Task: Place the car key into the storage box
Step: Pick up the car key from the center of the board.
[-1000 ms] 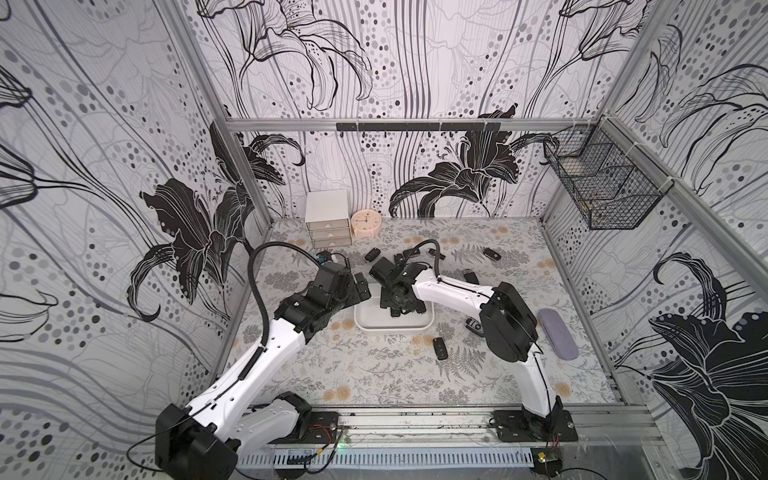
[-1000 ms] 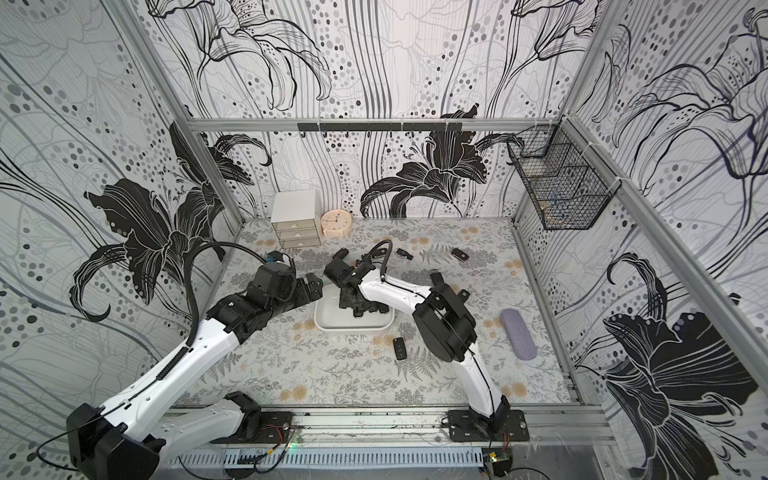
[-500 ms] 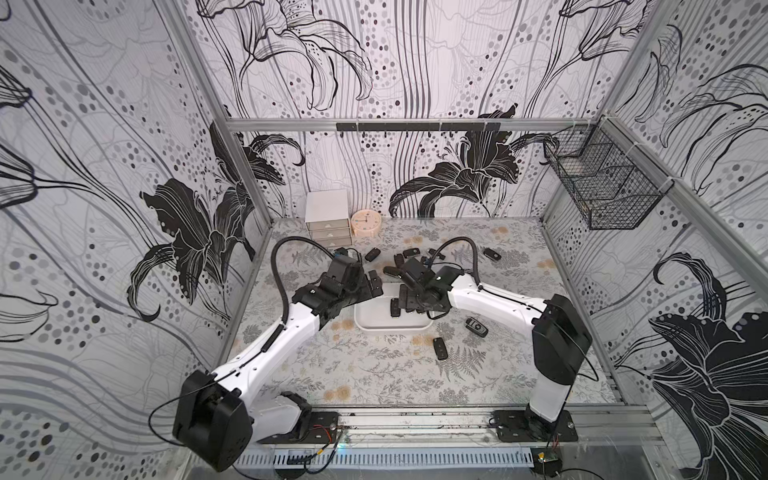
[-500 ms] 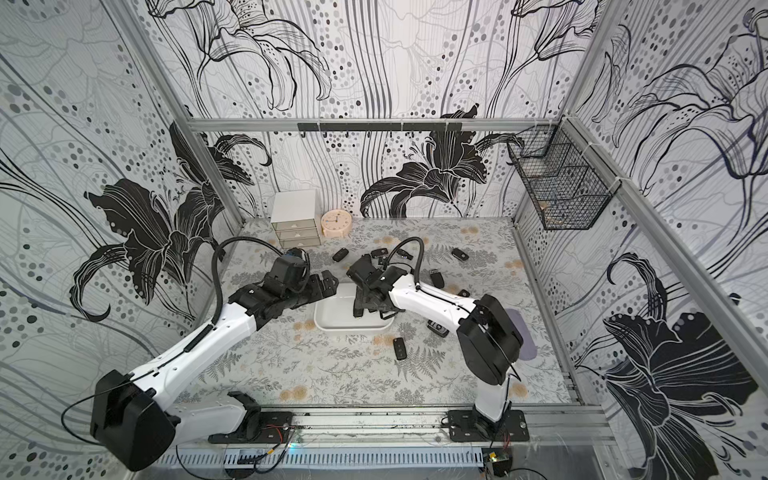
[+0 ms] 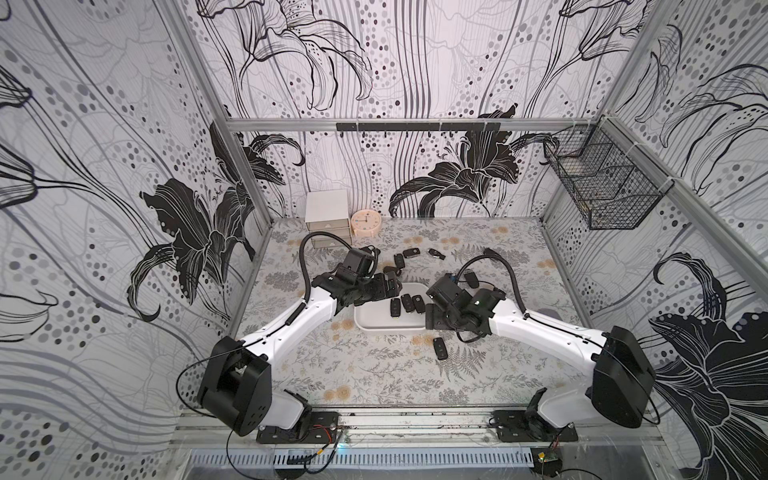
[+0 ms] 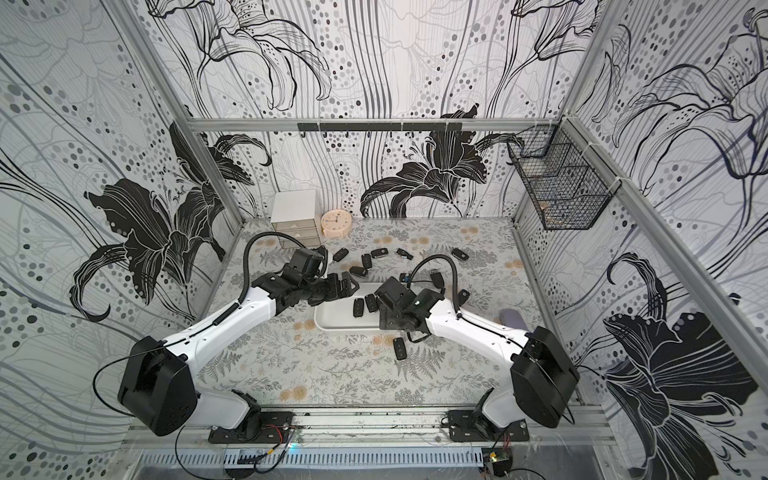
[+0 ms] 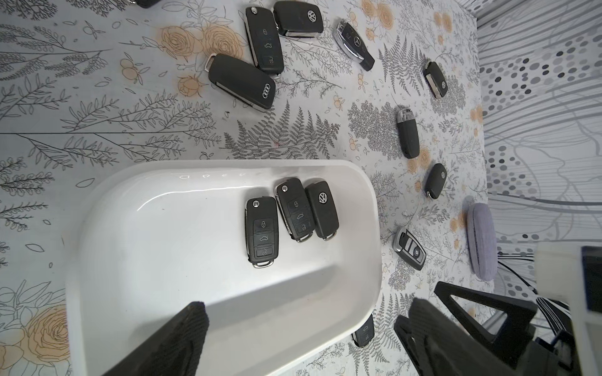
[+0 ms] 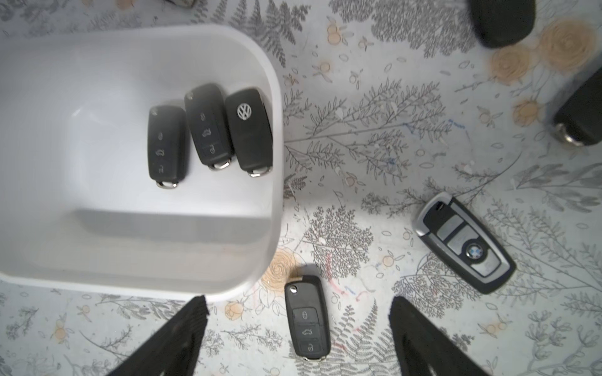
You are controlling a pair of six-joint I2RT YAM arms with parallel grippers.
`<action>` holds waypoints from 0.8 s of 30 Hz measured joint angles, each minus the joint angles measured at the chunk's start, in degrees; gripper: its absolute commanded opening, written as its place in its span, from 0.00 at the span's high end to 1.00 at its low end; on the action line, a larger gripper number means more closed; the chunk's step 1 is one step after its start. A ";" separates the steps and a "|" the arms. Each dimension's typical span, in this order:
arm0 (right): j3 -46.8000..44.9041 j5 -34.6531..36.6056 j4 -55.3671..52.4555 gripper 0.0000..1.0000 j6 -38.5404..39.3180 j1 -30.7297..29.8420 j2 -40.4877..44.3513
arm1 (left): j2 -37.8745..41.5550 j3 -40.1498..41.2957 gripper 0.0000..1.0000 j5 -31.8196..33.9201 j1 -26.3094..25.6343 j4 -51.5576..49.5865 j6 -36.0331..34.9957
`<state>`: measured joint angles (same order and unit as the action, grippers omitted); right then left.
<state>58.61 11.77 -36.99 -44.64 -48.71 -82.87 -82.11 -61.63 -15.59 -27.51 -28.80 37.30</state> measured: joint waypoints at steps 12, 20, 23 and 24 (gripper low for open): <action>-4.55 -5.18 3.23 0.30 1.03 -1.92 -3.37 | -0.70 -2.38 0.01 -0.37 0.00 -0.09 -0.04; -5.88 -5.40 4.09 0.41 0.98 -2.08 -8.09 | -0.70 -2.40 0.01 -0.09 0.00 -0.70 -0.24; -6.73 -5.57 4.52 0.44 0.96 -2.08 -8.41 | -0.70 -2.38 0.01 0.07 0.00 -0.94 -0.33; -6.86 -5.62 4.59 0.44 0.96 -2.08 -8.61 | -0.70 -2.38 0.01 0.09 0.00 -0.96 -0.37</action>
<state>51.75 6.15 -32.40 -43.68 -50.78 -91.48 -82.81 -64.01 -15.51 -27.51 -29.76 36.93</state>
